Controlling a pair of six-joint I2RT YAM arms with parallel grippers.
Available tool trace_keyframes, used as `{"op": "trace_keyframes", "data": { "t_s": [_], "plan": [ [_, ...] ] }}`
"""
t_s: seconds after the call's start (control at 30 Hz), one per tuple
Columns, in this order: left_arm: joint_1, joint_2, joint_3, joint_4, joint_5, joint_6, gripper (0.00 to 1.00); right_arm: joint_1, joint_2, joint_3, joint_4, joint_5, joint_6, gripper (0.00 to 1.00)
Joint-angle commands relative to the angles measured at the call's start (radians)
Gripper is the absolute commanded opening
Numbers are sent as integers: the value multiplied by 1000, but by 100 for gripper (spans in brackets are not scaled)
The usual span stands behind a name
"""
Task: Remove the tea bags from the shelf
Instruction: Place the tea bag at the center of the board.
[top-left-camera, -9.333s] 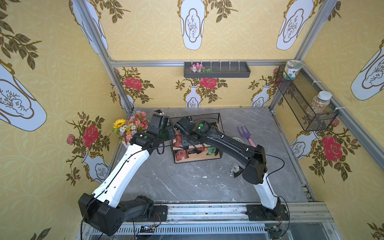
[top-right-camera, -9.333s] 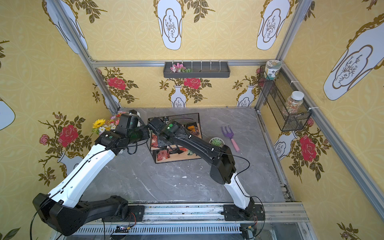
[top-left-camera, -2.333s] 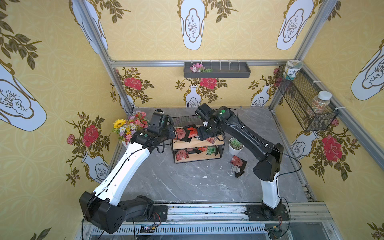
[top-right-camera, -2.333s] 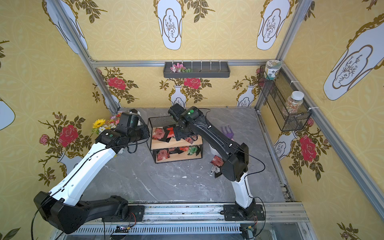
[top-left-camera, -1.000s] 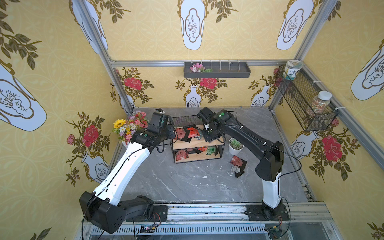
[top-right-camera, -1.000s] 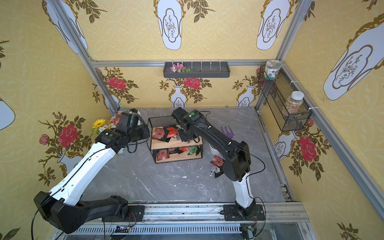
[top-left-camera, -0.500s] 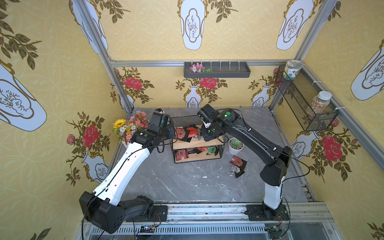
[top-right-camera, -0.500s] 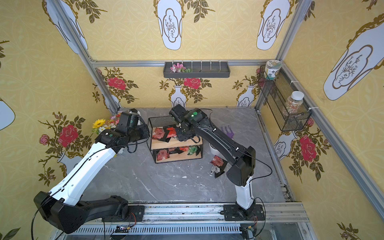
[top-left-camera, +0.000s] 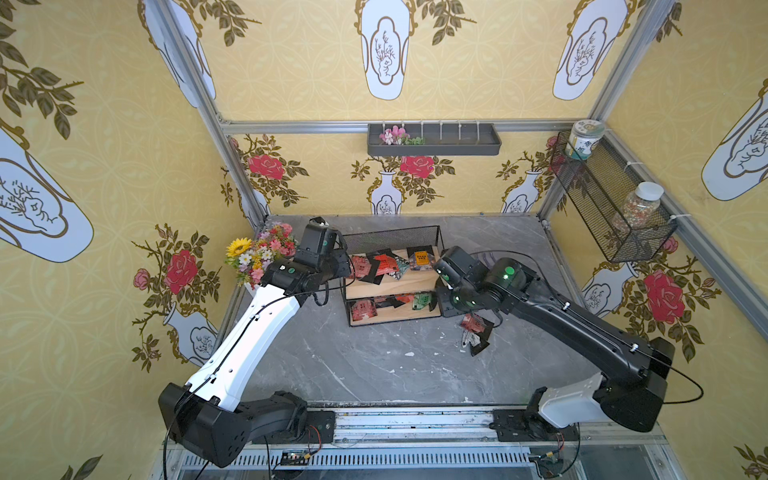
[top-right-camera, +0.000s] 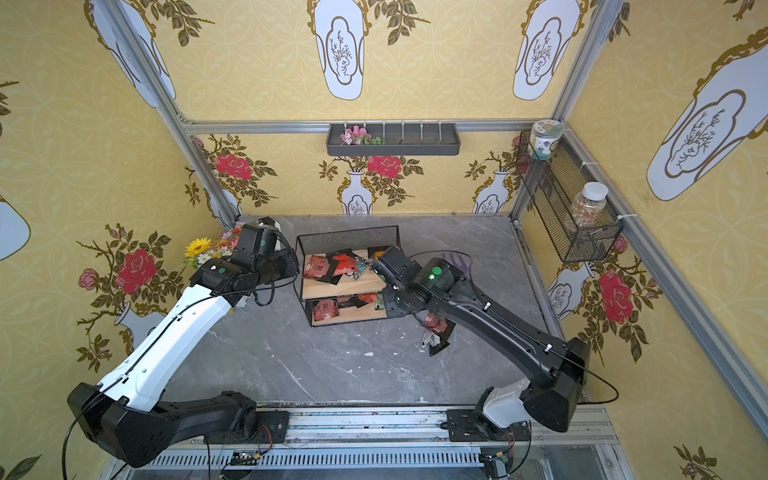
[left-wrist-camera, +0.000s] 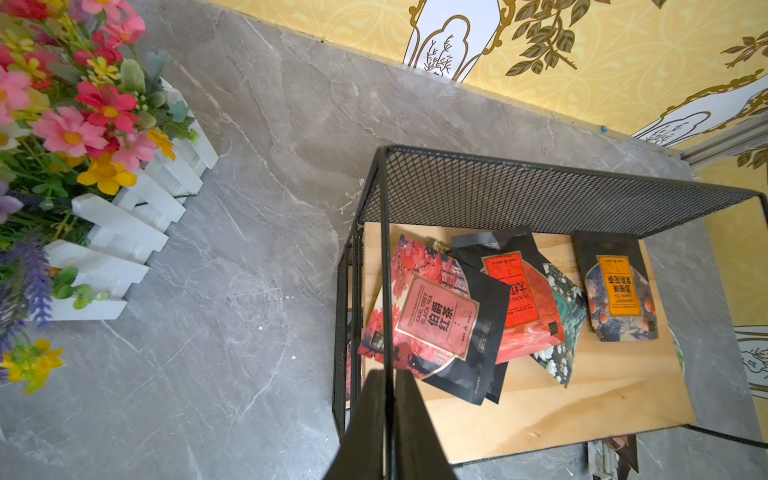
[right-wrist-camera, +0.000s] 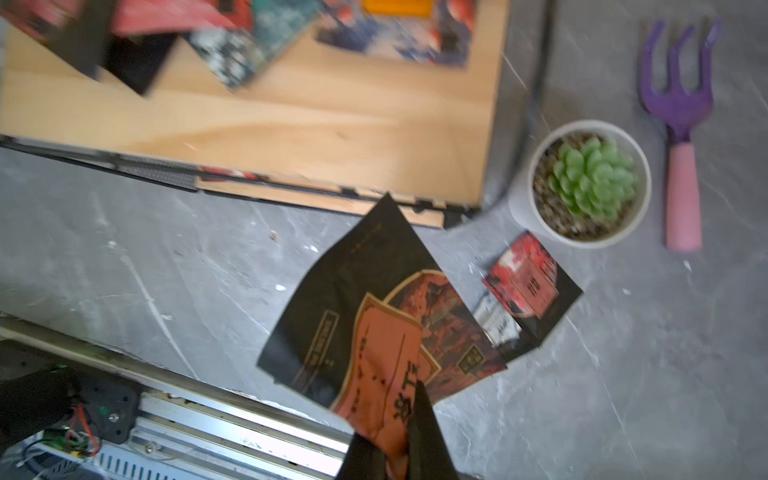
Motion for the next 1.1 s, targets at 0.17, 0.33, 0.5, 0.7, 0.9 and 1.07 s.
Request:
{"op": "trace_keyframes", "data": {
  "t_s": [0.17,0.33,0.5,0.7,0.9,1.07],
  "plan": [
    [0,0,0,0,-1,2,13,-133,-140,-303,51,-61,244,3],
    [0,0,-2,3,-3,2,13,-254,-94,-413,167,-152,238,3],
    [0,2,0,1,-1,1,13,-308,8,-433,300,-159,206,5],
    [0,3,6,-7,-5,6,13,-343,125,-408,341,-147,157,9],
    [-1,4,6,-7,-2,5,13,-358,136,-439,357,-147,144,28],
    [0,4,6,-6,0,7,13,-360,126,-436,349,-138,144,37]
  ]
}}
